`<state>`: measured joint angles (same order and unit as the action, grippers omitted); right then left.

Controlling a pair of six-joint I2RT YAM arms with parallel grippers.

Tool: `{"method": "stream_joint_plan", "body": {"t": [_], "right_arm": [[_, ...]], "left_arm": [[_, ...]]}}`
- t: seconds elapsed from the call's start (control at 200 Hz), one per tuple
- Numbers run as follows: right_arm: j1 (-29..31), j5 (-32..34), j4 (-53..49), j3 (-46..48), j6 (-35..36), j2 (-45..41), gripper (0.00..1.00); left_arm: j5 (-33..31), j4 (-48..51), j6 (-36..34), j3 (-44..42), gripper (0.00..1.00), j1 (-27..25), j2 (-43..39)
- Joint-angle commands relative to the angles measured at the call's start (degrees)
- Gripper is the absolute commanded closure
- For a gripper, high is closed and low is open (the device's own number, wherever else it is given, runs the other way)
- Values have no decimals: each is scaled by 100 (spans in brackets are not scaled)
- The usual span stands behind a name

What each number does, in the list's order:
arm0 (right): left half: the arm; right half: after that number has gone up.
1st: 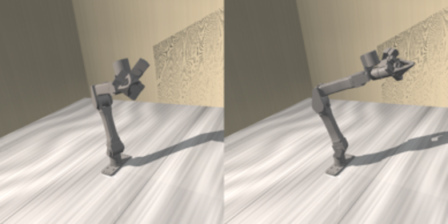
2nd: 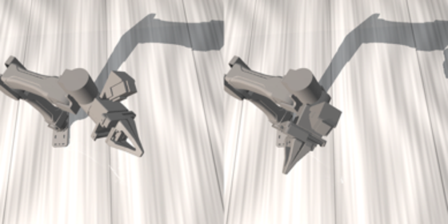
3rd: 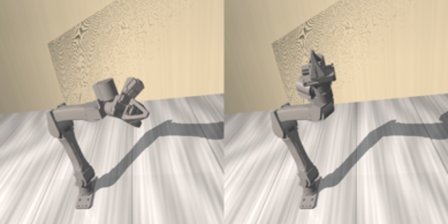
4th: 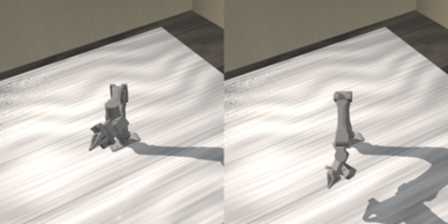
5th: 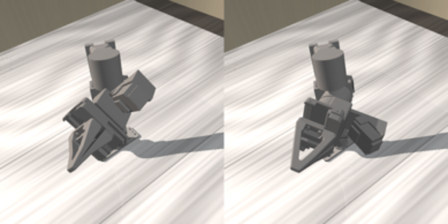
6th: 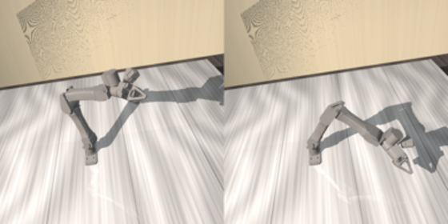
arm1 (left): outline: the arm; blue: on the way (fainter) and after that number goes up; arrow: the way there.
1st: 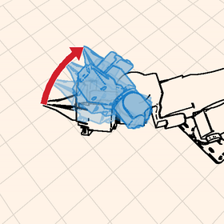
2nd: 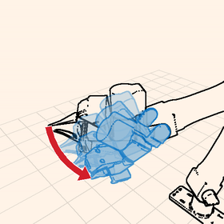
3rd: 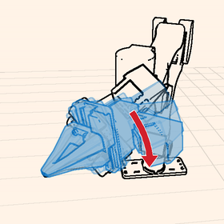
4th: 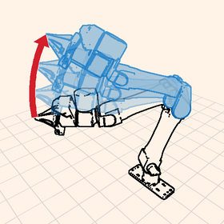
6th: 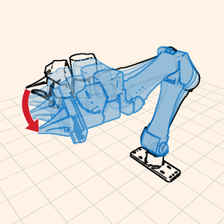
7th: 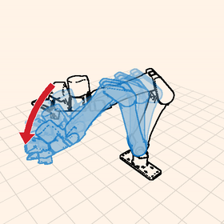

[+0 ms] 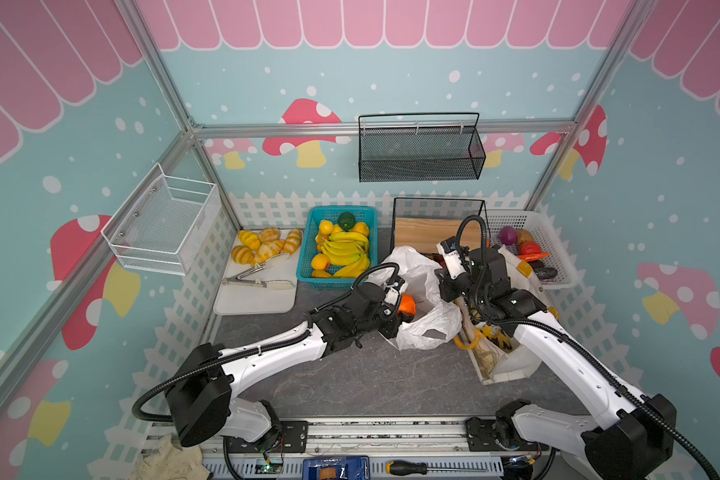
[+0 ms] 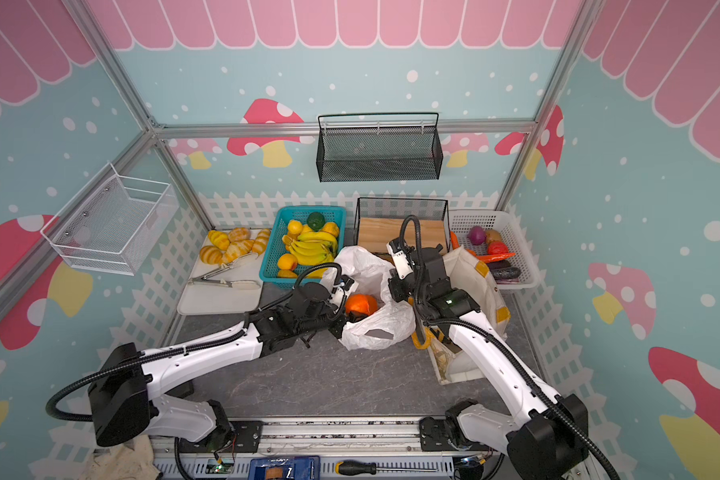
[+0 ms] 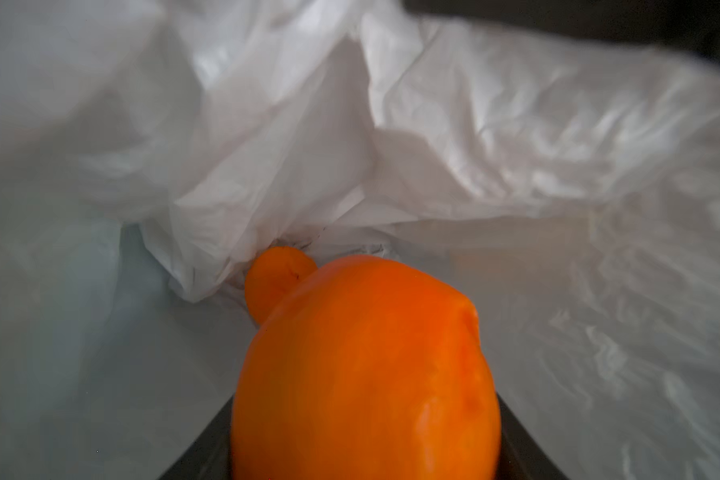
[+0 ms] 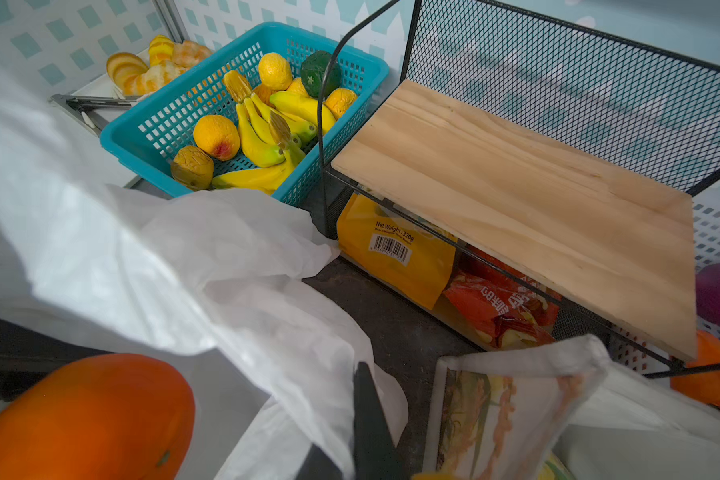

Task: Place the mixed food into the grocery bags and tie them
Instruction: 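Carry the second orange into the plastic bag and release it with the left gripper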

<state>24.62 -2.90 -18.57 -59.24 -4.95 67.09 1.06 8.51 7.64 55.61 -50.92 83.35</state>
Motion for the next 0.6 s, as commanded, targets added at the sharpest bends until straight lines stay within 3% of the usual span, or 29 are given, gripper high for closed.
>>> {"method": "stream_joint_plan", "body": {"t": [0.0, 0.125, 0.275, 0.595], "right_arm": [[-39, 105, -16, -60, 79, 97, 100], [-36, 94, 10, -149, 123, 308, 100], [-41, 129, 64, -132, 134, 365, 100], [-63, 192, 58, -79, 129, 392, 100]], "left_arm": [[-419, 516, -157, 5, 40, -29, 86], [-785, 625, 41, 117, 31, -35, 181], [-730, 505, 54, 101, 24, -32, -2], [104, 381, -148, -257, 9, -19, -1119]]}}
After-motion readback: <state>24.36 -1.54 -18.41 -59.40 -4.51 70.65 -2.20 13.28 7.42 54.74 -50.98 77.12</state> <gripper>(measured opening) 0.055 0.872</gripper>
